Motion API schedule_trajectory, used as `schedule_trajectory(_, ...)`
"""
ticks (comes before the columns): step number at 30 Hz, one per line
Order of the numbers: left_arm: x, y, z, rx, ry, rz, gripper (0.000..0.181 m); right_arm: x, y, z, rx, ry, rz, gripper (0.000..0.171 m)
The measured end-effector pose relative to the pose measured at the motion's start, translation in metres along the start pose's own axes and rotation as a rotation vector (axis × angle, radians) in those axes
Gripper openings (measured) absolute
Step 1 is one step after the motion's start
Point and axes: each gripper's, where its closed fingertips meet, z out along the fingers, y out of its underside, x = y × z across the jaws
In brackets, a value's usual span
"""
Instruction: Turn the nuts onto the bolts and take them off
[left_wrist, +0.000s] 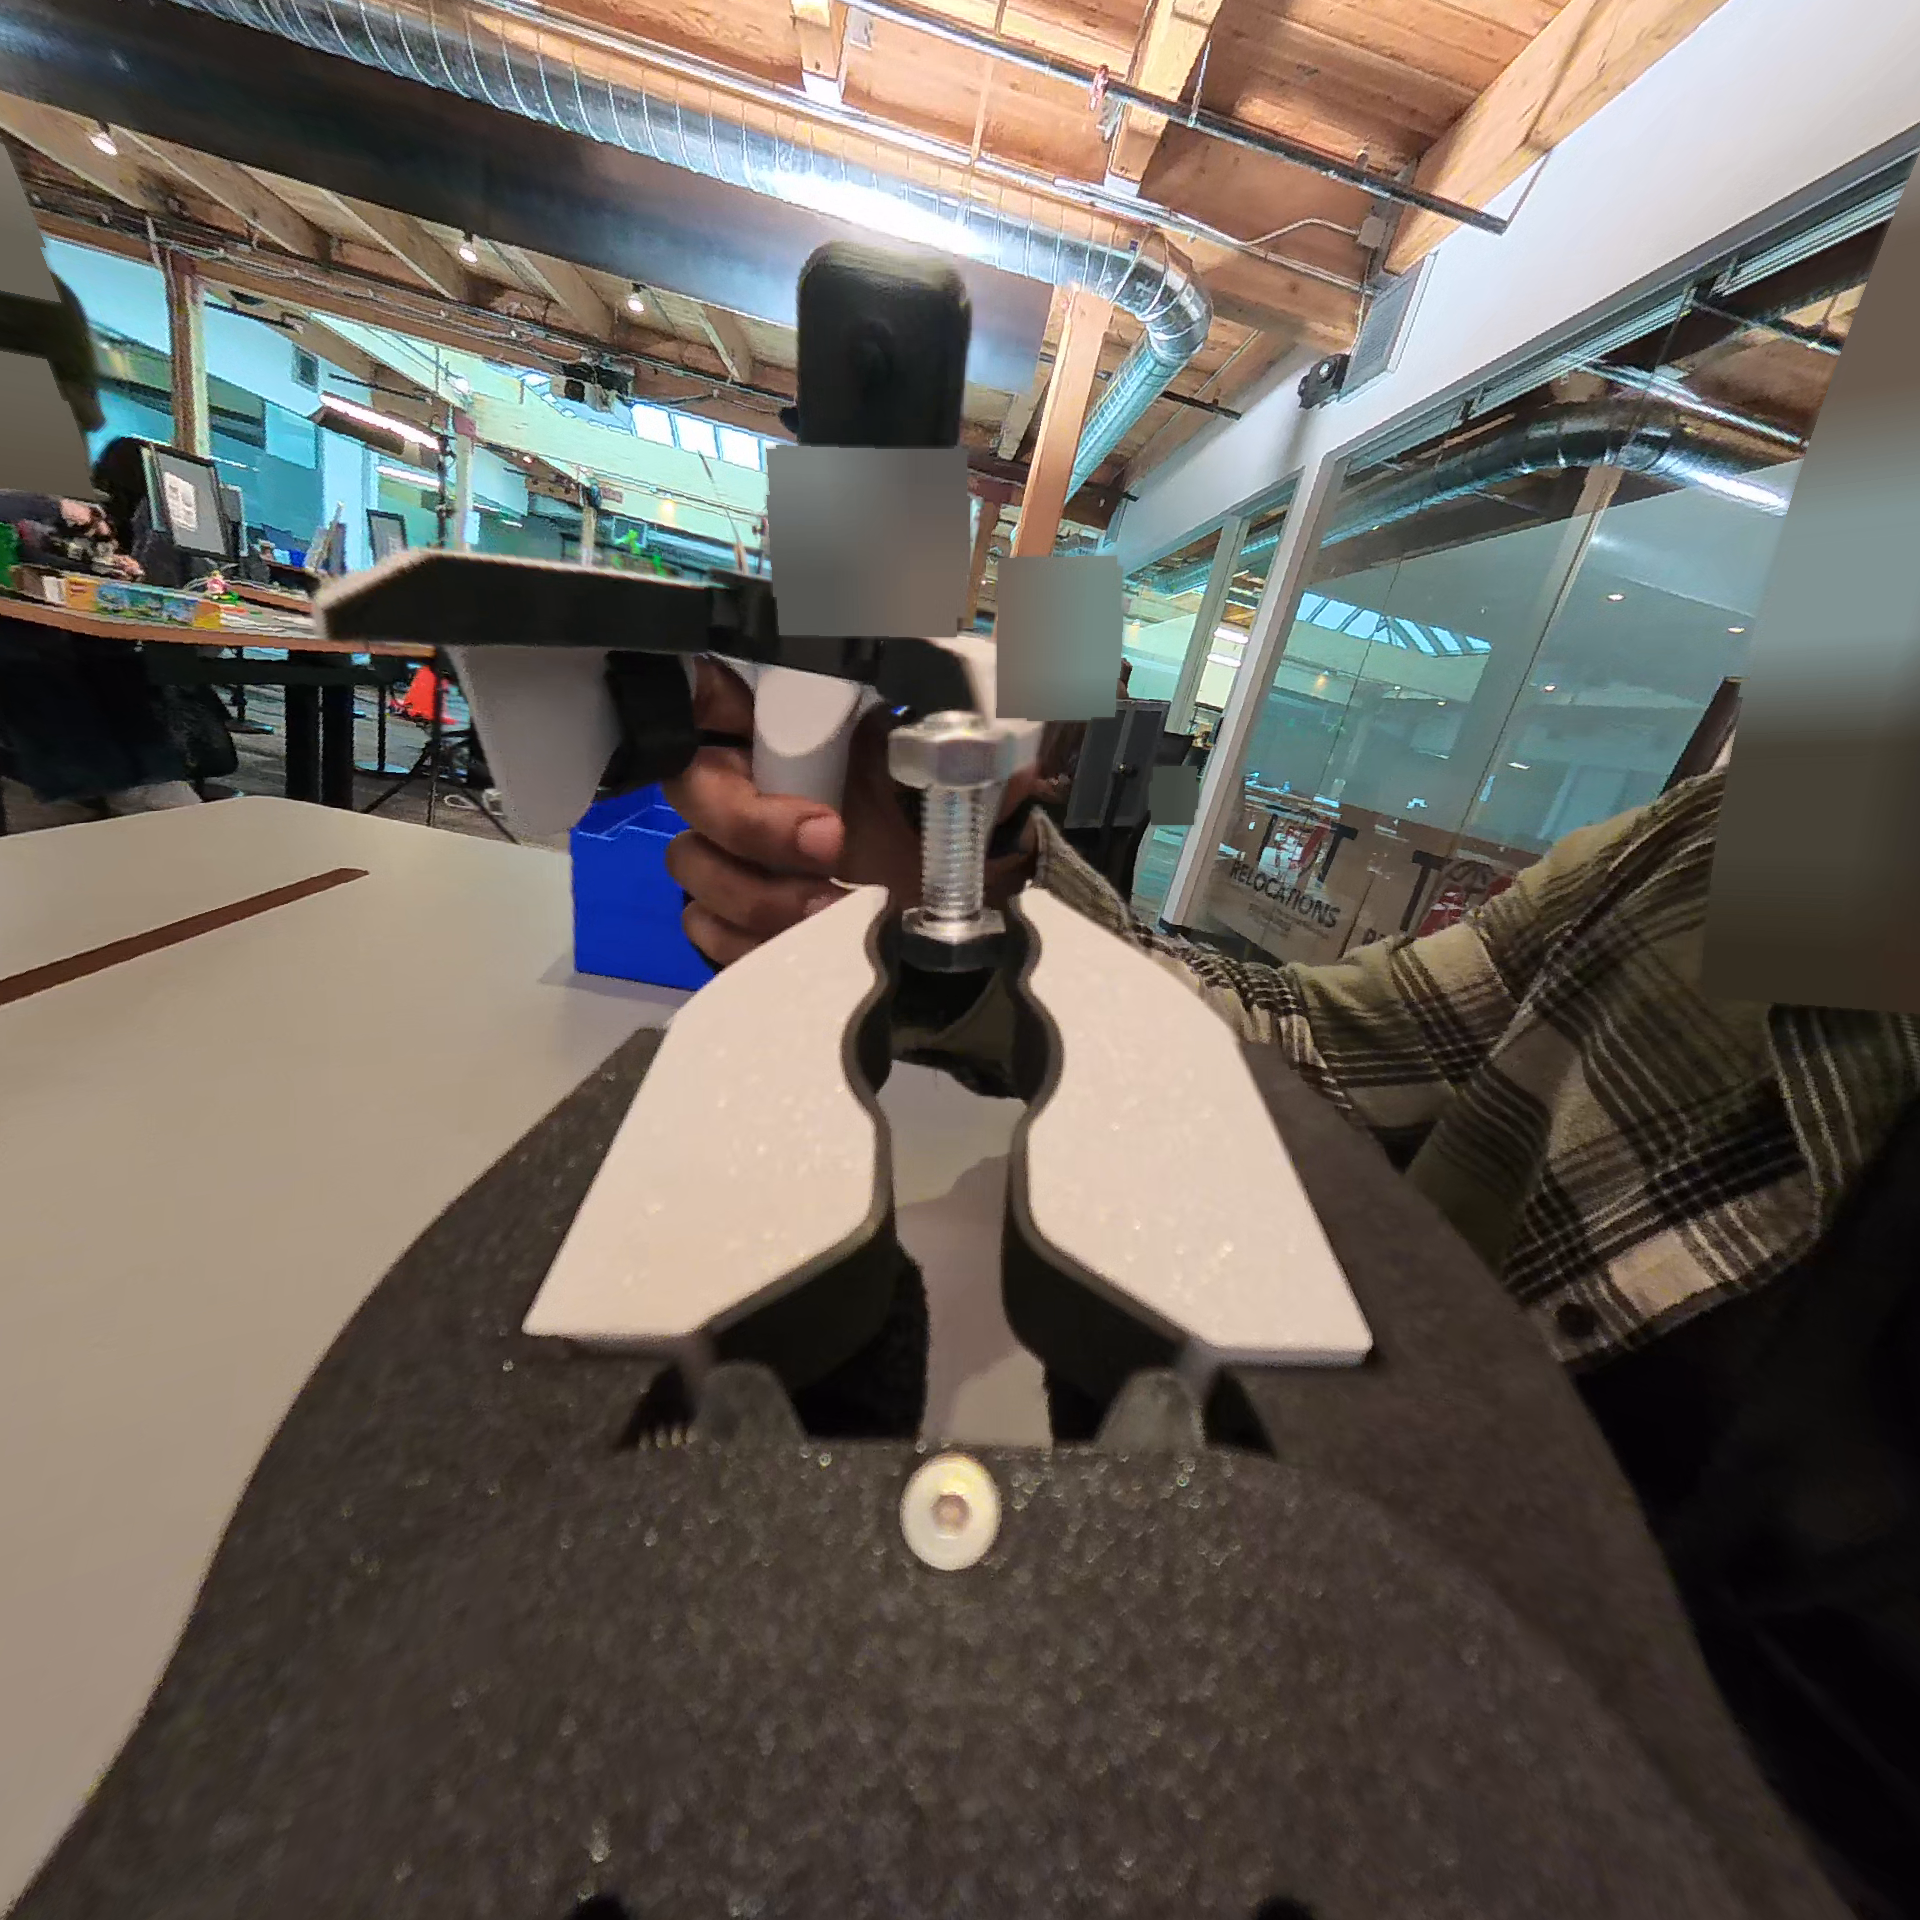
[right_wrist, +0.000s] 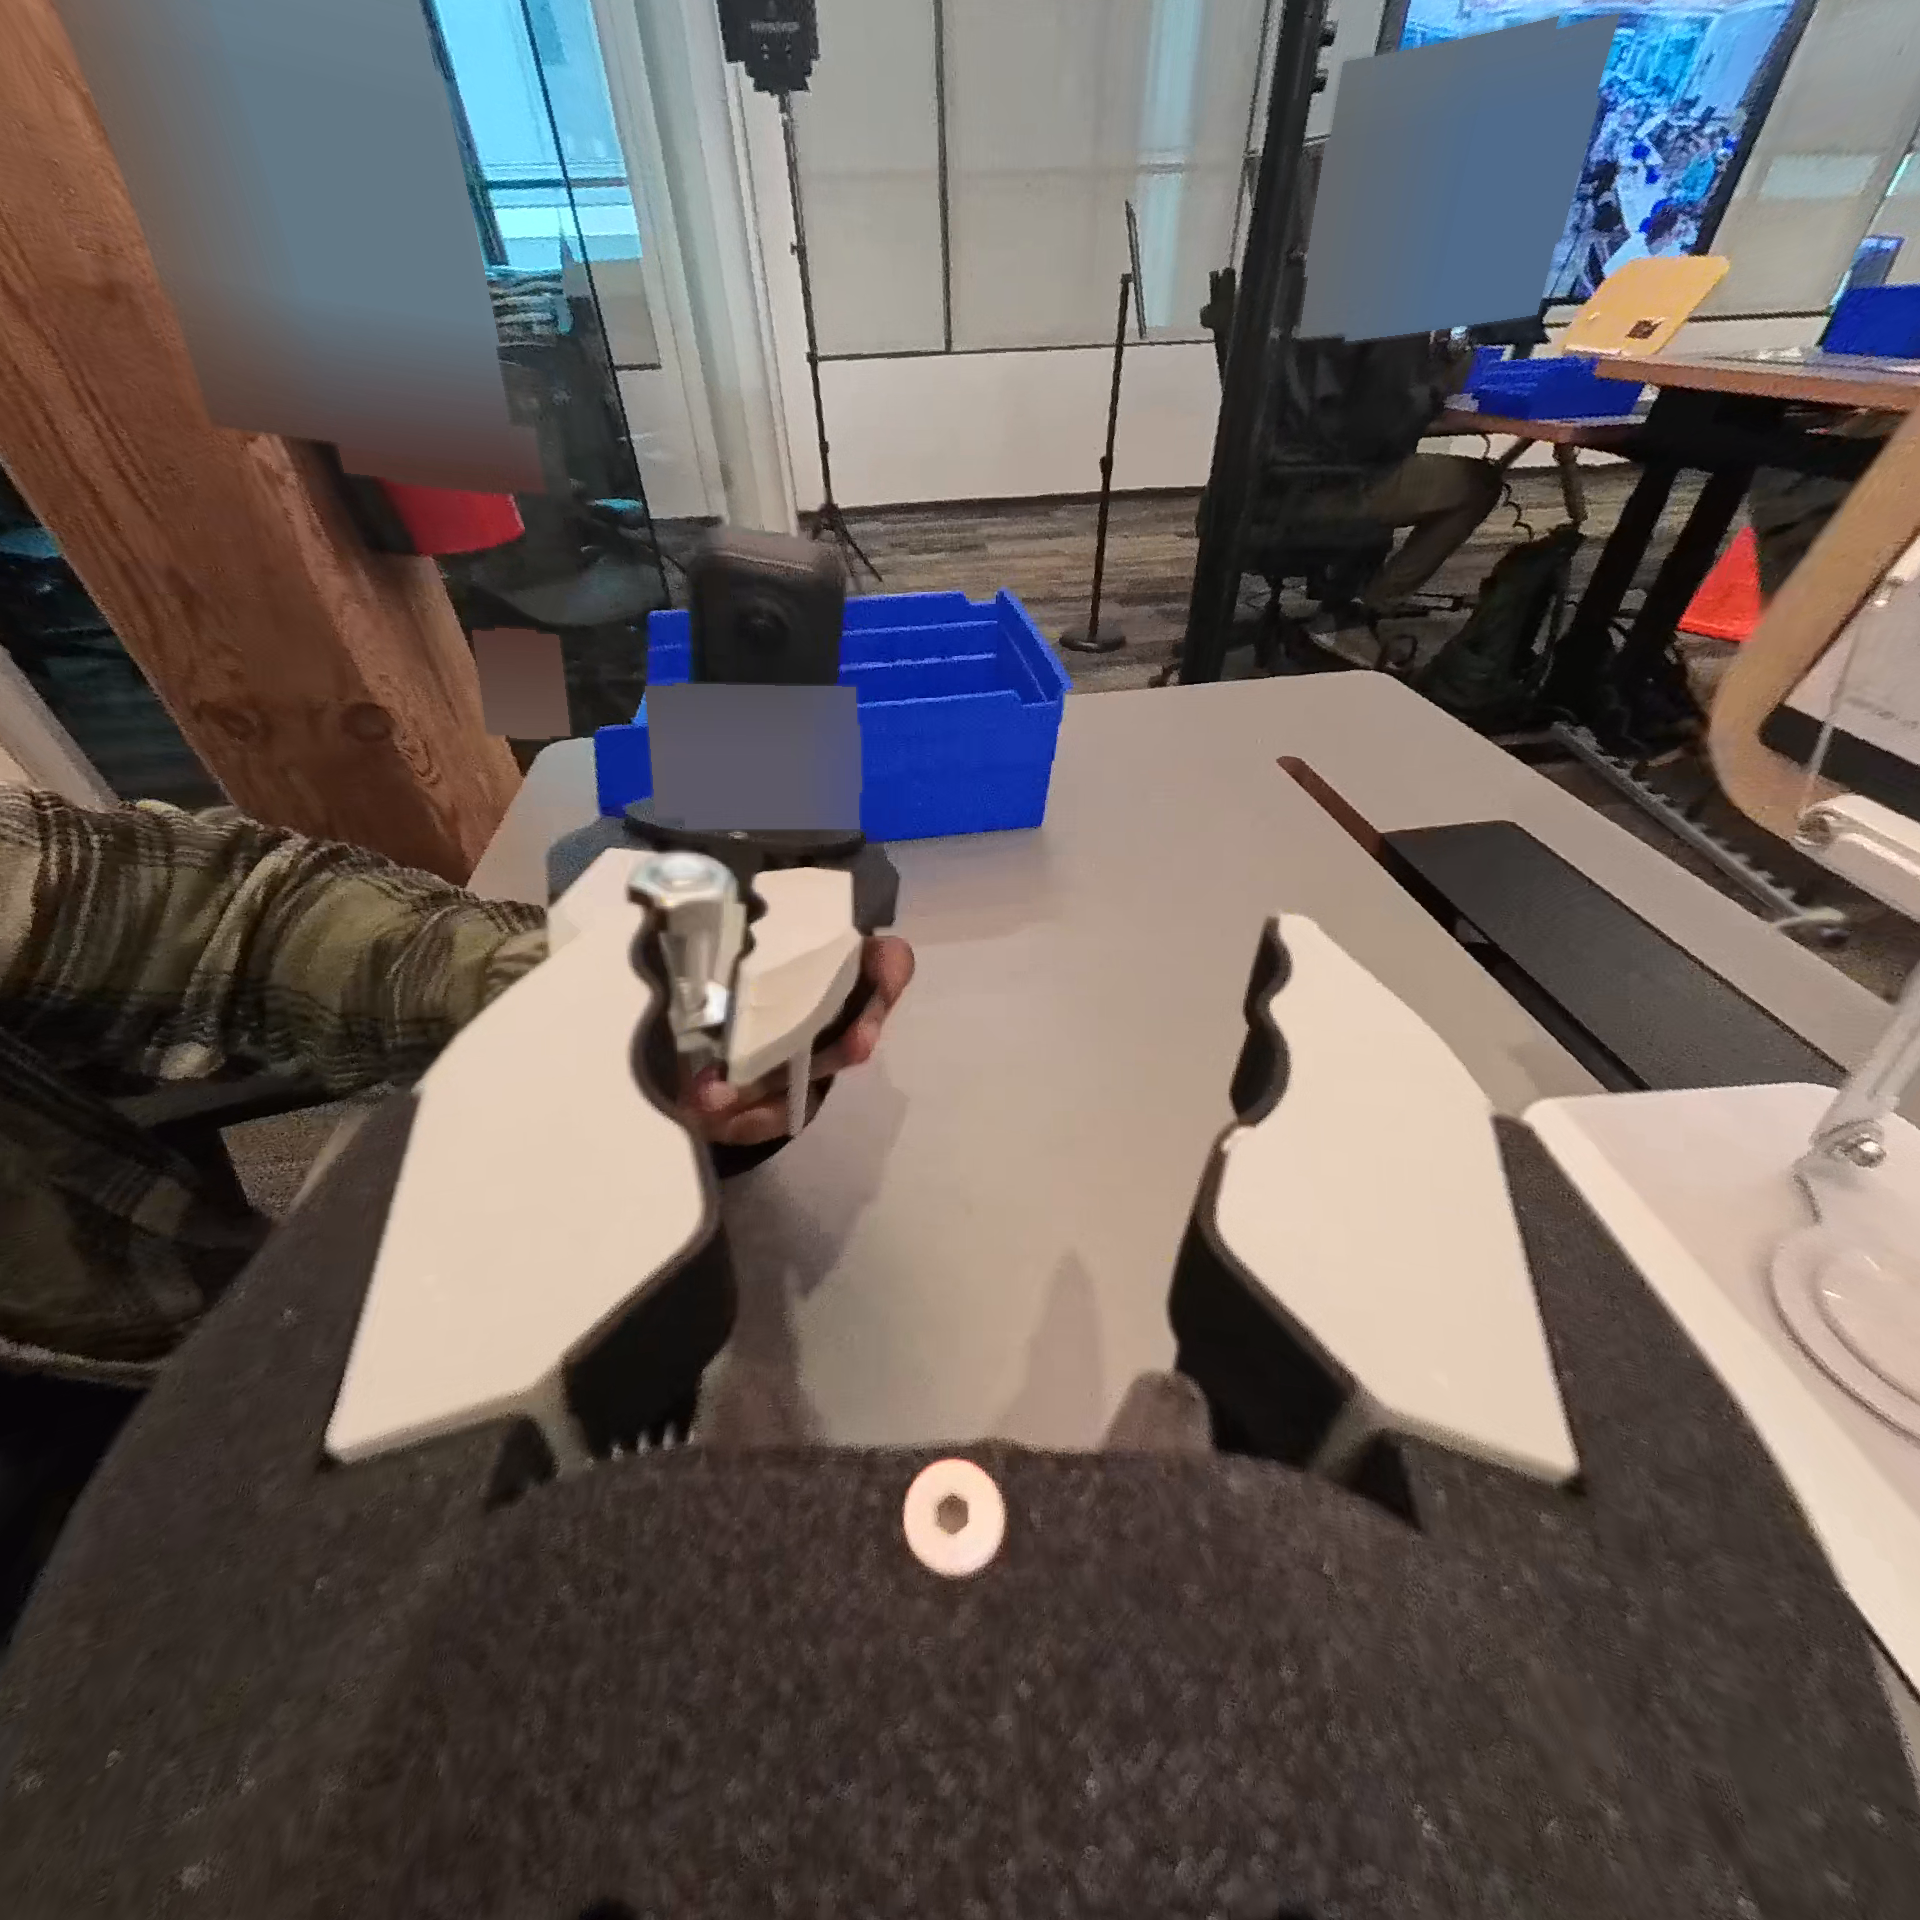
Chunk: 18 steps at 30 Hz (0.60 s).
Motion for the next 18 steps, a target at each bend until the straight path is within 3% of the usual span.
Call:
schedule_trajectory(4, 0.001, -0.004, -0.001, 0.008, 0.001, 0.014, 0.019, 0.007, -0.006, -0.012, 0.043, 0.007, 0.030, 0.103)
schedule_trajectory(8, 0.001, -0.001, 0.000, 0.004, 0.006, -0.001, 0.018, -0.010, -0.009, 0.000, 0.039, -0.046, 0.010, 0.105)
schedule_trajectory(13, 0.002, -0.003, 0.000, 0.000, 0.003, 0.019, 0.018, 0.007, -0.004, -0.008, 0.015, 0.032, -0.003, 0.100)
schedule_trajectory(18, 0.001, -0.002, 0.000, 0.001, 0.003, 0.011, 0.018, -0.008, -0.011, -0.004, 0.042, -0.032, 0.000, 0.103)
